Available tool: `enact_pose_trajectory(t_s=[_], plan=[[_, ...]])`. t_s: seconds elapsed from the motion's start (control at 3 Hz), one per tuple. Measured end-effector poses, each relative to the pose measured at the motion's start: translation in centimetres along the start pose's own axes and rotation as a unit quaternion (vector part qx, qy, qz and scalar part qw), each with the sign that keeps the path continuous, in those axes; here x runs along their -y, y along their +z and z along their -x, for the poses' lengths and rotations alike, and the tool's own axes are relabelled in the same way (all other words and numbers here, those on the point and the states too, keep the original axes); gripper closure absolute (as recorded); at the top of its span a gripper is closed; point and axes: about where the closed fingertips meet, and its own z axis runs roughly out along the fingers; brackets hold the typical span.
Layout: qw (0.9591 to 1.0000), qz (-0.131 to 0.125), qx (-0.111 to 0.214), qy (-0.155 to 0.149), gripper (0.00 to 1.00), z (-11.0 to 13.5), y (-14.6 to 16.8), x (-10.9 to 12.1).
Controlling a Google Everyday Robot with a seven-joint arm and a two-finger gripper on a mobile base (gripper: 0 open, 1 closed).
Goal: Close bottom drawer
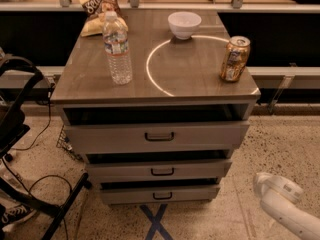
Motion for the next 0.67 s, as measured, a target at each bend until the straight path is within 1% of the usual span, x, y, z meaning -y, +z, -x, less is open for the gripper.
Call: enact_pose_trajectory(t_s=[0.33,0.67], plan=[[0.9972,-0.057,-0.046,0.009,1.0,-6.59,-7.28,1.05],[0.9973,-0.053,-0.05,0.012,1.0,-7.26,-6.93,0.55]])
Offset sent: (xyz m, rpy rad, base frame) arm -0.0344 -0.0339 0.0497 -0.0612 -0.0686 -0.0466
